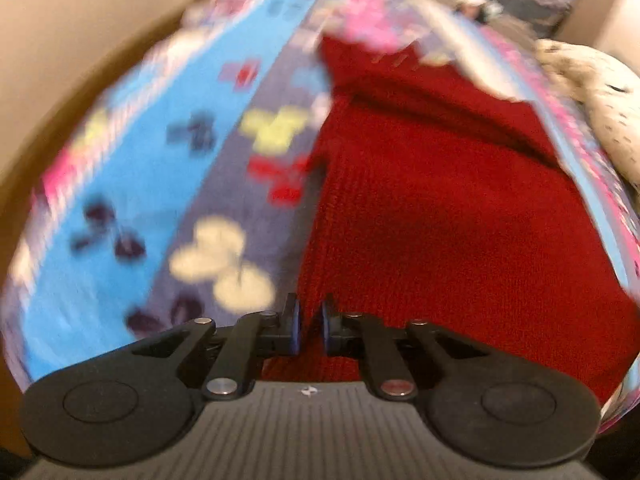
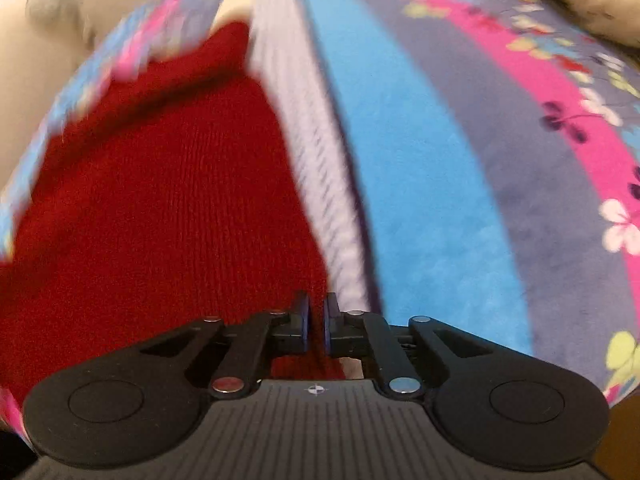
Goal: Fold small clothes
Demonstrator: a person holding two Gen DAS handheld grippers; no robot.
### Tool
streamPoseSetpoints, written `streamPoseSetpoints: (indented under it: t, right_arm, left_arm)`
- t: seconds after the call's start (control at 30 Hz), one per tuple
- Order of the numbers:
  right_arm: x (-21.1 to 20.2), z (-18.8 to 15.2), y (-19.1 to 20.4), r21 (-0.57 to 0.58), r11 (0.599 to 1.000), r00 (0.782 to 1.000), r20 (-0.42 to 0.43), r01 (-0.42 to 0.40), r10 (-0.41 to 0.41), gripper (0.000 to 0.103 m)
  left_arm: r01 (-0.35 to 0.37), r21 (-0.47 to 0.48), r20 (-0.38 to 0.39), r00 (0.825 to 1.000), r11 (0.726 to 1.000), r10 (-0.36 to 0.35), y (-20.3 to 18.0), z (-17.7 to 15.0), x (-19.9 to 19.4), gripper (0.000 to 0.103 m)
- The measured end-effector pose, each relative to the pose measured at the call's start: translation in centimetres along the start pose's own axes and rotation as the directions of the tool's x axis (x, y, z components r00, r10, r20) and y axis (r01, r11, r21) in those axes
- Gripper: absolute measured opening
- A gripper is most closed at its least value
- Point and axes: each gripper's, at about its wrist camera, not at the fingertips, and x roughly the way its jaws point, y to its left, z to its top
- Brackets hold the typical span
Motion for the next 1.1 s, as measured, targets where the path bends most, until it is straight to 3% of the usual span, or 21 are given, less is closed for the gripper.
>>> streamPoseSetpoints:
  t: [0.07,0.13,0.23,0.33,0.43,0.5,0.57,0.7,0.83,1.03,1.1]
  right_arm:
    - [-2.4,0.5,-1.1,0.051,0.997,0.993,0.102,-0.058,0.052,0.005]
    - [-3.1,0.5,-1.7,0.066,0.997,0.991,0.134,-0.036,0.026,0.005]
    - [-0.9,-0.1,-2.0,0.055,0.998,1.000,-0.004,0.019,-0.018,0.005]
    - [1.4,-0.8,-0.9,-0.036,0.995,0.990,-0.106,0.092,-0.096,0.007]
    - [2.4,-1.1,-0.3,-0.062,0.985,0.976,-0.139,0.163,-0.170,0.011]
    - [2.5,-1.3,-0.9,-0.043,0.983,0.972,-0.150,0.177,-0.181,0.030]
    - [3.0,-1.2,-1.0,-0.042,0.981,0.969,-0.154,0.189,-0.193,0.040]
    - [2.8,-1.3,-1.1,-0.001,0.990,0.974,-0.176,0.143,-0.141,0.043]
    - [2.9,-1.4,-1.0,-0.002,0.990,0.974,-0.181,0.140,-0.138,0.047]
    - [1.7,-0.4,-0.9,0.045,0.995,0.993,-0.085,0.090,-0.086,0.048]
    - [2.0,-0.4,-0.5,0.015,0.996,0.992,-0.099,0.085,-0.083,0.051]
  left_arm:
    - [0.041,0.011,0.073,0.996,0.999,-0.042,-0.2,-0.5,-2.5,0.010]
    - [0.087,-0.064,0.066,0.994,0.994,-0.083,0.9,-1.3,-3.2,0.010]
    - [0.079,-0.138,-0.029,0.996,0.987,-0.084,2.1,-1.6,-1.5,0.009]
    - [0.040,-0.121,-0.150,0.987,0.992,-0.058,1.5,-1.7,0.9,0.009]
    - [0.019,-0.103,-0.154,0.987,0.994,-0.035,1.1,-1.8,1.1,0.011]
    - [0.023,-0.116,-0.152,0.988,0.993,-0.040,1.2,-1.6,1.1,0.021]
    - [0.002,-0.120,-0.164,0.986,0.993,-0.022,1.3,-1.7,1.3,0.029]
    - [0.006,-0.135,-0.193,0.981,0.991,-0.032,1.0,-2.0,2.0,0.029]
    - [-0.002,-0.117,-0.197,0.980,0.993,-0.021,0.7,-2.0,2.2,0.032]
    - [-0.014,-0.135,-0.191,0.981,0.991,-0.012,0.9,-2.0,2.0,0.034]
    - [-0.016,-0.126,-0.192,0.981,0.992,-0.009,0.7,-2.0,2.0,0.034]
